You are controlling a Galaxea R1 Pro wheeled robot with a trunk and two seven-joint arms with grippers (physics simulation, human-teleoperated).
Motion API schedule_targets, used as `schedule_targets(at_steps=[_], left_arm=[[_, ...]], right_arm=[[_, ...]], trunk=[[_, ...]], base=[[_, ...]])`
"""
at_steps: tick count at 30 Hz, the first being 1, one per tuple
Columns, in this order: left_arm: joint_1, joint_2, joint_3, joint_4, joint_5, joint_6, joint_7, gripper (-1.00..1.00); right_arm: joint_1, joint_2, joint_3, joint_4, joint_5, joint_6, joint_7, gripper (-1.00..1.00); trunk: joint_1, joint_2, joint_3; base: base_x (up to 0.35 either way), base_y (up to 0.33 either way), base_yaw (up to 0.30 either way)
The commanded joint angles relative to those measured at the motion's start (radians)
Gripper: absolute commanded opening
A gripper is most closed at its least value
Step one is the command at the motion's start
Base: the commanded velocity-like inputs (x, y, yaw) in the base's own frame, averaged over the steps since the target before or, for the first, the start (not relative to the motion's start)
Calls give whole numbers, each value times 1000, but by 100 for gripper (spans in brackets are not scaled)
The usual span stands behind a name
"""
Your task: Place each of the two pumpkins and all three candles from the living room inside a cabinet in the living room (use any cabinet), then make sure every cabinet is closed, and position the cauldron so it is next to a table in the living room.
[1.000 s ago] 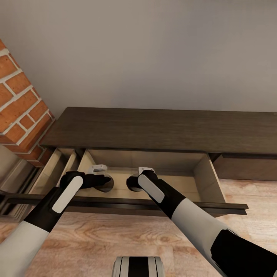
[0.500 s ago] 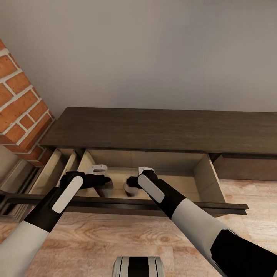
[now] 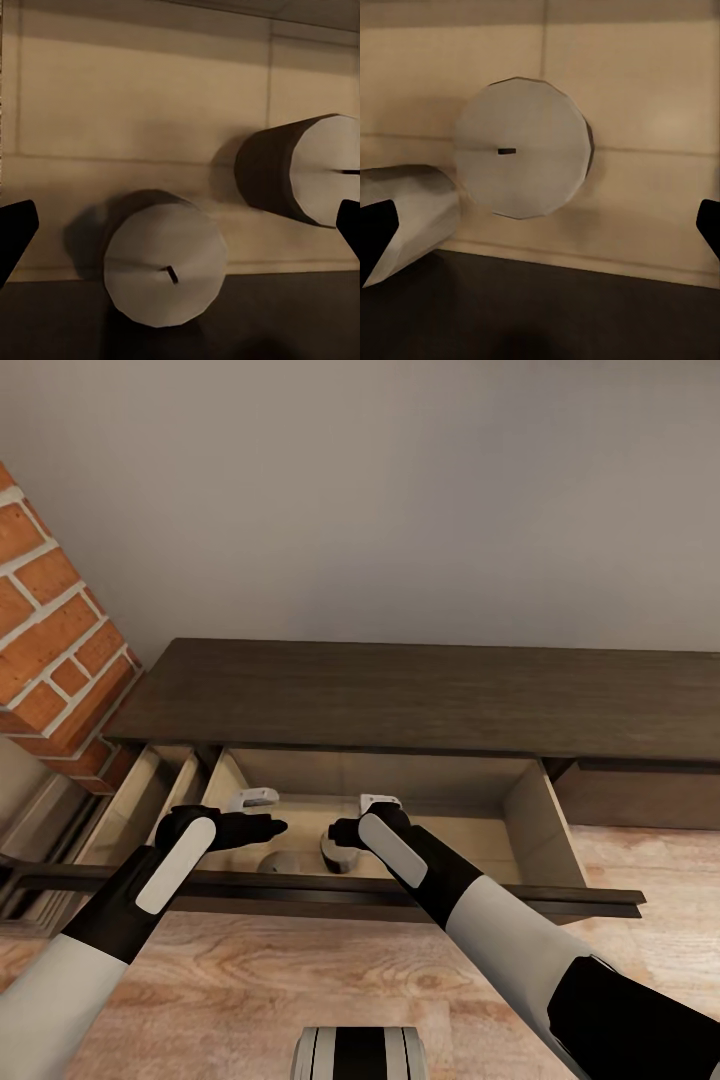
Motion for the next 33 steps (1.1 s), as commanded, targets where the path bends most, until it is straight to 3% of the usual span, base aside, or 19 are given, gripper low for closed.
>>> schedule_targets(at_steps=[1,33], left_arm=[[-1,1,-2,-1,11,1,11,100],[-1,-6,-2,7,14,10,20,100]], right_arm=[[-1,0,2,-1,-7,1,-8,100],[-1,0,2,-1,-7,1,-8,100]], trunk=[[-1,0,3],[-15,7,127]], base=[[0,0,0],[-18,0,0]])
